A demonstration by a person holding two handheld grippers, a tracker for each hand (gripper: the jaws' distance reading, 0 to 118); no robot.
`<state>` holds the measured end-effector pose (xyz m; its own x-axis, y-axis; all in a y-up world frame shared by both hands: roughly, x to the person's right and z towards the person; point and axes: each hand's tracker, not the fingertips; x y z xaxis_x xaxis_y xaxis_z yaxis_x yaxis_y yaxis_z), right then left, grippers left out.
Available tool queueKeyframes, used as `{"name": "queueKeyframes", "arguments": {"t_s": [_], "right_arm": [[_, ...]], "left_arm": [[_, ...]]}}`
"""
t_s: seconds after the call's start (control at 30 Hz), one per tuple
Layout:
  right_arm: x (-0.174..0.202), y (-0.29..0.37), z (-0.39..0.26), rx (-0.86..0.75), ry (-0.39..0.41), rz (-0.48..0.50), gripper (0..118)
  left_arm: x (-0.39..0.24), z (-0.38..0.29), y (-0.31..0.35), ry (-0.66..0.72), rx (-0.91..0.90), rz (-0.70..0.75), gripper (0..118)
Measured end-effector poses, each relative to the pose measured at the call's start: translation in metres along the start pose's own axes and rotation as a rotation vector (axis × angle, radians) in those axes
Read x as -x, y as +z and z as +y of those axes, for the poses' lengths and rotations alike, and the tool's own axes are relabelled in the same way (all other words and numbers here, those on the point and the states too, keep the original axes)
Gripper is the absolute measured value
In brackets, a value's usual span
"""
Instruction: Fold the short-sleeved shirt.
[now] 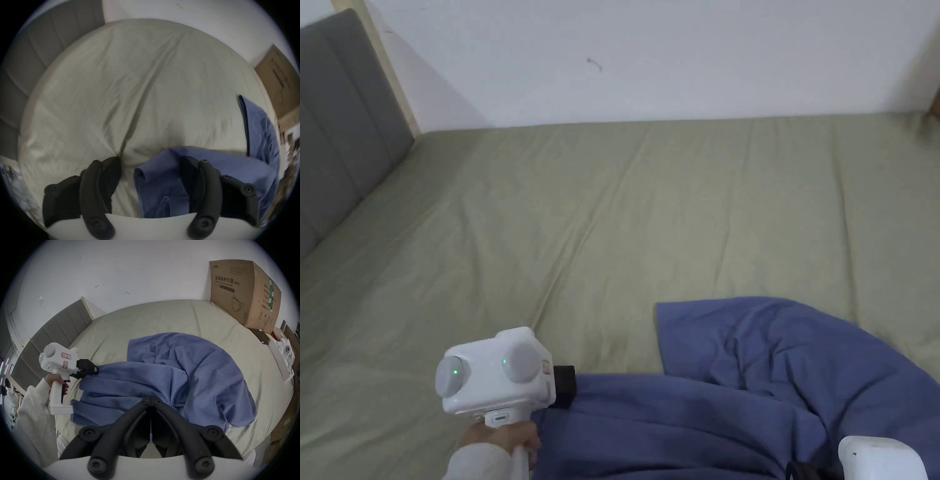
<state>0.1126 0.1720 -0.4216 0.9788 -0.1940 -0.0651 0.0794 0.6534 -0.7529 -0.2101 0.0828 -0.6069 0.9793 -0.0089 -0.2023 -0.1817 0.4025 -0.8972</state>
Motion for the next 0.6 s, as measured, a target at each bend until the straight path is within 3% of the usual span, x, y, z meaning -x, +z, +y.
{"name": "queueKeyframes", "arguments": {"t_s": [0.03,0.13,0.2,0.23,0.4,0.47,0.5,0.53,0.6], "right_arm": [[-0.003,-0.003,0.0,0.008,-0.011,-0.009,0],[-0.01,-0.008,0.0,0.022,-0.029,-0.017,0],[-0.015,-0.006,0.0,0.019,-0.029,-0.026,0],[-0.019,-0.005,0.001,0.019,-0.03,-0.03,0],[-0.05,-0.004,0.034,-0.01,-0.101,0.006,0],[-0.059,-0.011,0.06,-0.015,-0.076,-0.002,0],[-0.062,-0.018,0.077,0.012,-0.024,-0.06,3],[-0.062,-0.025,0.093,0.016,0.02,-0.118,15],[-0.066,-0.042,0.121,-0.029,0.079,-0.113,60]], "left_arm": [[-0.004,0.0,0.004,-0.045,-0.016,0.009,53],[-0.013,-0.004,0.004,-0.072,-0.009,0.027,48],[-0.013,-0.002,0.011,-0.076,-0.015,0.044,24],[-0.012,-0.002,0.015,-0.076,-0.027,0.071,3],[0.003,-0.005,0.046,-0.025,-0.08,-0.063,2],[0.006,-0.007,0.066,-0.012,-0.107,-0.122,2],[0.009,-0.01,0.075,0.002,-0.124,-0.142,2],[0.011,-0.013,0.083,0.006,-0.144,-0.15,2],[0.011,-0.019,0.101,0.002,-0.195,-0.177,2]]}}
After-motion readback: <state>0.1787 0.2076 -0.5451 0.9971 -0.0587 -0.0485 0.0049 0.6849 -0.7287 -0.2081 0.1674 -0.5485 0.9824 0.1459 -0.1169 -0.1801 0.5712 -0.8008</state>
